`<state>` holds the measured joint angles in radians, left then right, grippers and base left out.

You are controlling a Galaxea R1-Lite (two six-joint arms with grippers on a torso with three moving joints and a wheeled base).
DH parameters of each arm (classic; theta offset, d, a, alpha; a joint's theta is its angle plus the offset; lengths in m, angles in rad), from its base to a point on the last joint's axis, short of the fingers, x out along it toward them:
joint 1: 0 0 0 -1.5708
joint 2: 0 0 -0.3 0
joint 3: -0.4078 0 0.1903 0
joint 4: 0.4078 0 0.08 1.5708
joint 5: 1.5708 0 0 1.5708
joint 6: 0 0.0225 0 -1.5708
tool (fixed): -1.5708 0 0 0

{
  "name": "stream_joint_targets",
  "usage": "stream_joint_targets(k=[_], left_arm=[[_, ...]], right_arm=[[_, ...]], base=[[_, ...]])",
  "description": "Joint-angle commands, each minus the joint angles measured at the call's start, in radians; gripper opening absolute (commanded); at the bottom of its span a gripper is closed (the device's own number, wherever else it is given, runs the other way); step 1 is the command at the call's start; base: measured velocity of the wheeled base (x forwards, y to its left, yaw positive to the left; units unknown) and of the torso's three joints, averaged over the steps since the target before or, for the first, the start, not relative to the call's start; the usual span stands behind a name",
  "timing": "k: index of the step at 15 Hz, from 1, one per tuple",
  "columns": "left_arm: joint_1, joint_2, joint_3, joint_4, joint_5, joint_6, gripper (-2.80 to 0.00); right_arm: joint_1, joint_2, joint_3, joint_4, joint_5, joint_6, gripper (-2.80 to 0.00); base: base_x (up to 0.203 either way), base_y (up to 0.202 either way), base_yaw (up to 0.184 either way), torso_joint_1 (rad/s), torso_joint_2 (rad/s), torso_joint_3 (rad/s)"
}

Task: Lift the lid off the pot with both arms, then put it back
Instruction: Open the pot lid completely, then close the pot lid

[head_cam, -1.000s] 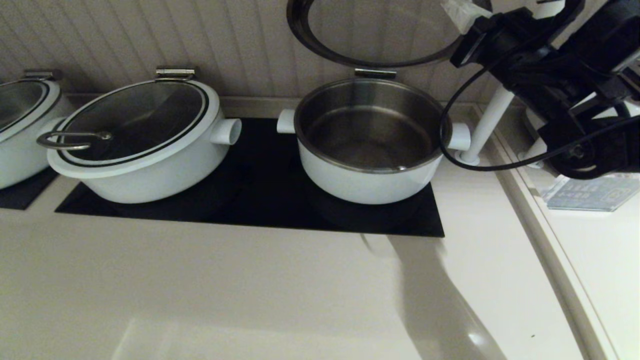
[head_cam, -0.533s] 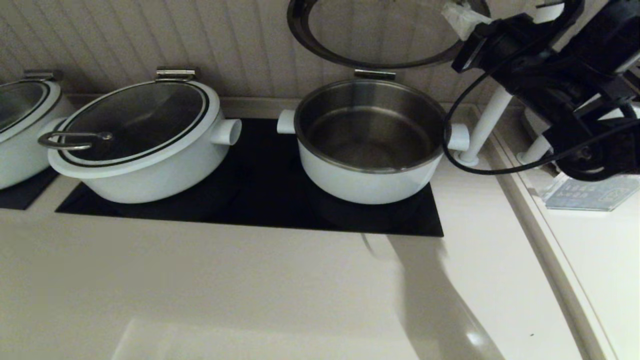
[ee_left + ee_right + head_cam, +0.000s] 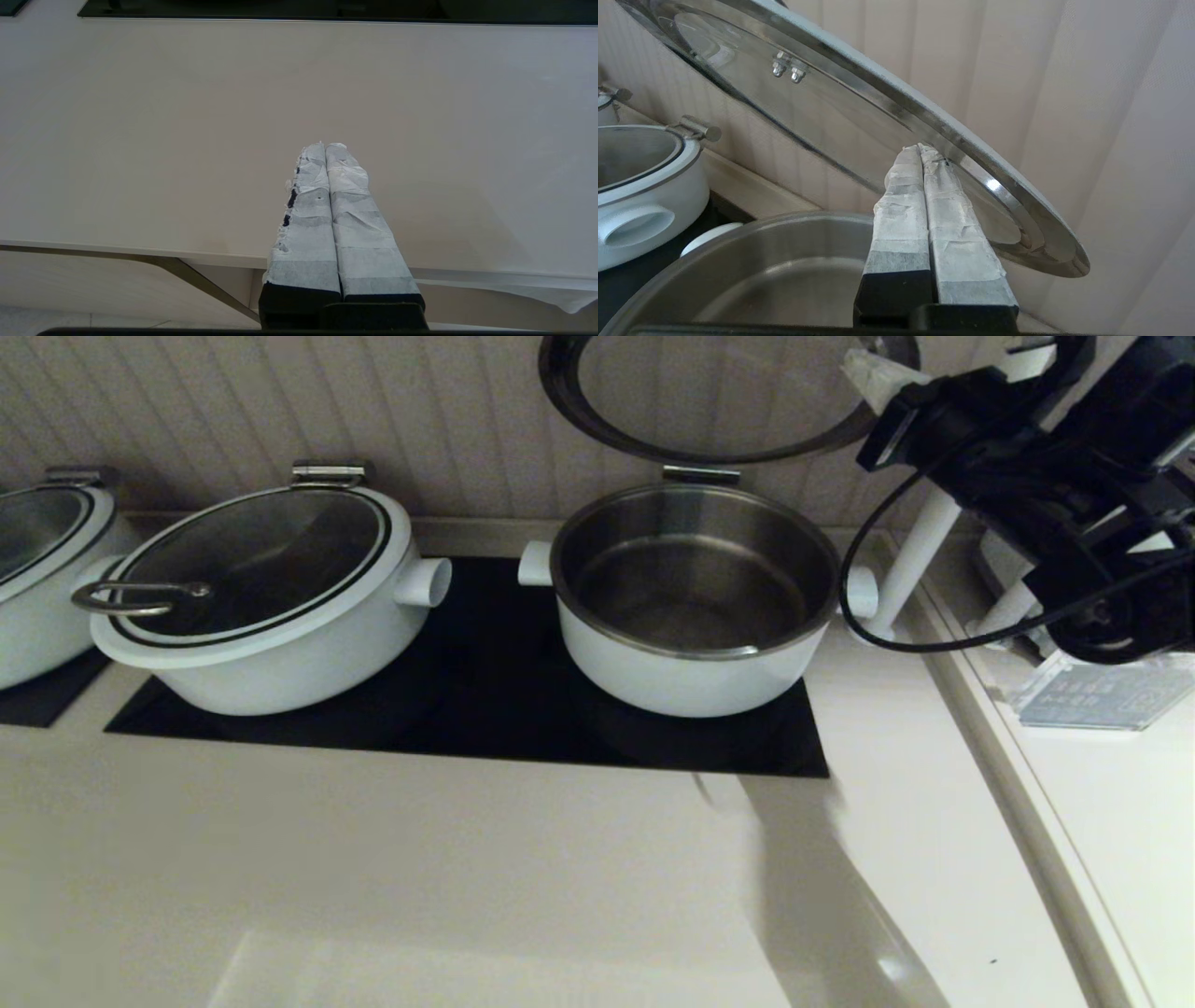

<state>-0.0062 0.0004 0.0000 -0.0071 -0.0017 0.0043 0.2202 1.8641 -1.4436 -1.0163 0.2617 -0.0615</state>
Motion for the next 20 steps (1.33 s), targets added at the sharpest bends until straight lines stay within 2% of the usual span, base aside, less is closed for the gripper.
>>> stream_joint_targets(k=[1, 3, 8, 15, 20], left_arm=[[-0.001, 0.0, 0.0, -0.001, 0.0, 0.0, -2.8], [0.0, 0.0, 0.0, -0.001, 0.0, 0.0, -2.8], [0.0, 0.0, 0.0, -0.001, 0.0, 0.0, -2.8], [0.0, 0.0, 0.0, -0.001, 0.0, 0.0, -2.8], [0.0, 0.0, 0.0, -0.001, 0.001, 0.0, -2.8]], right_arm=[[-0.005, 0.016, -0.052, -0.013, 0.001, -0.001, -2.8], [-0.005, 0.03, -0.115, -0.009, 0.001, -0.001, -2.8], [-0.005, 0.029, -0.102, -0.013, 0.004, -0.001, -2.8], [-0.005, 0.001, 0.037, -0.056, 0.004, -0.002, -2.8], [-0.005, -0.069, 0.198, -0.057, 0.004, -0.004, -2.8]], base=[[0.0, 0.0, 0.0, 0.0, 0.0, 0.0], [0.0, 0.0, 0.0, 0.0, 0.0, 0.0], [0.0, 0.0, 0.0, 0.0, 0.0, 0.0], [0.0, 0.0, 0.0, 0.0, 0.0, 0.0], [0.0, 0.0, 0.0, 0.0, 0.0, 0.0]])
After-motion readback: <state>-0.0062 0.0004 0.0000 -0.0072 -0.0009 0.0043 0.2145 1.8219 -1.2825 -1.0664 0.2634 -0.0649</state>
